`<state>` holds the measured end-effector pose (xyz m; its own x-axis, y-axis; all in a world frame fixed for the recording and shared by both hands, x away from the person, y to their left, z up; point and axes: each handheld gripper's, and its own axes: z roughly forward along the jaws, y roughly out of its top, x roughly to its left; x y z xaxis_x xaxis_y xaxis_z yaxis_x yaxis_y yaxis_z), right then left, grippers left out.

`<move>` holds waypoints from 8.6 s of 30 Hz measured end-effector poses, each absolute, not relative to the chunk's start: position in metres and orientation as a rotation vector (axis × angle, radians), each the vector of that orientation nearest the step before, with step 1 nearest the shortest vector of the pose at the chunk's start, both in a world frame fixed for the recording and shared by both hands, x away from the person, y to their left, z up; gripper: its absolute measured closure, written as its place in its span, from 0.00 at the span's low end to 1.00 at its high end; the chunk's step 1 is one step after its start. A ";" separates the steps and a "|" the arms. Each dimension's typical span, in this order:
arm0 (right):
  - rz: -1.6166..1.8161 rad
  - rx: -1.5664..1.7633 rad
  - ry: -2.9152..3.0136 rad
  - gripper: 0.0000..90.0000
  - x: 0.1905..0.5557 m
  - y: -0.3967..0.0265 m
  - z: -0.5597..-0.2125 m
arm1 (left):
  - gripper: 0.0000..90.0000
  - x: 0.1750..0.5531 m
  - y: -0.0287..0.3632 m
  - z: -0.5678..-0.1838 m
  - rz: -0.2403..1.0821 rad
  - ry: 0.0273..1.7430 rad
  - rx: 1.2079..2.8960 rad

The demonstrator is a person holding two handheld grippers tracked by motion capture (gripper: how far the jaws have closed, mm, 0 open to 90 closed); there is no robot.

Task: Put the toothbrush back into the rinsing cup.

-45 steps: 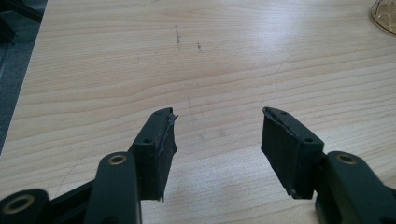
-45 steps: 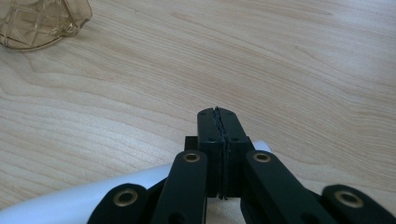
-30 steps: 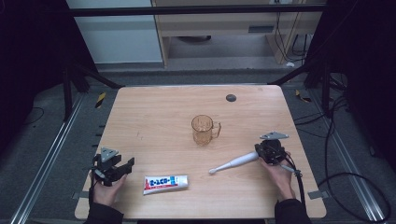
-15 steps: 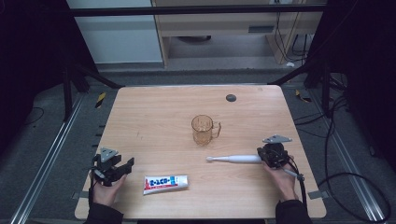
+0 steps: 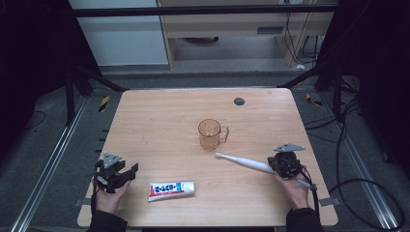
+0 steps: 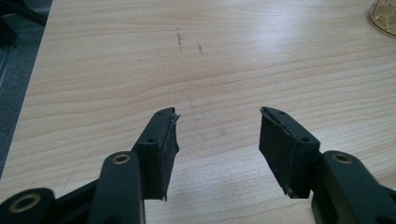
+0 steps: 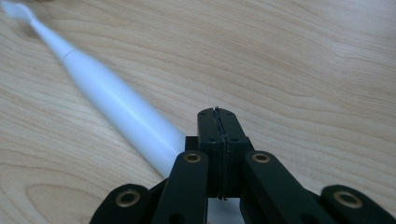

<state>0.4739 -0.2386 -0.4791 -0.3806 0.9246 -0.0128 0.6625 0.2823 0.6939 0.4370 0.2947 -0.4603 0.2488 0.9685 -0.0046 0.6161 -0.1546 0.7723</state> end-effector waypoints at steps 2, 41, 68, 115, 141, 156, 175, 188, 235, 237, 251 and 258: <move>0.845 1.424 2.147 1.00 0.471 -0.239 -0.479 | 0.51 0.437 0.295 -0.460 0.678 1.446 1.860; 0.935 1.312 2.138 0.85 0.459 -0.238 -0.444 | 0.49 0.439 0.293 -0.461 0.672 1.433 1.880; 0.815 1.150 2.377 0.70 0.506 -0.183 -0.415 | 0.48 0.442 0.289 -0.465 0.655 1.419 1.918; 0.614 1.168 2.597 0.65 0.537 -0.155 -0.463 | 0.48 0.443 0.288 -0.467 0.656 1.415 1.942; 0.551 1.193 2.644 0.72 0.541 -0.155 -0.473 | 0.48 0.444 0.289 -0.467 0.656 1.416 1.944; 0.535 1.212 2.666 0.75 0.540 -0.157 -0.469 | 0.48 0.444 0.289 -0.467 0.656 1.416 1.942; 0.687 1.160 2.625 0.75 0.513 -0.165 -0.435 | 0.48 0.443 0.288 -0.467 0.653 1.416 1.939; 0.826 1.189 2.504 0.76 0.506 -0.177 -0.414 | 0.48 0.443 0.288 -0.467 0.650 1.417 1.937; 1.461 1.186 1.764 0.76 0.505 -0.150 -0.360 | 0.48 0.444 0.289 -0.467 0.650 1.416 1.931; 1.467 1.187 1.751 0.76 0.506 -0.149 -0.359 | 0.48 0.444 0.289 -0.467 0.650 1.417 1.931; 1.523 1.179 1.649 0.76 0.519 -0.129 -0.356 | 0.49 0.444 0.290 -0.467 0.651 1.422 1.927; 1.545 1.177 1.616 0.75 0.526 -0.124 -0.351 | 0.48 0.444 0.290 -0.467 0.649 1.421 1.927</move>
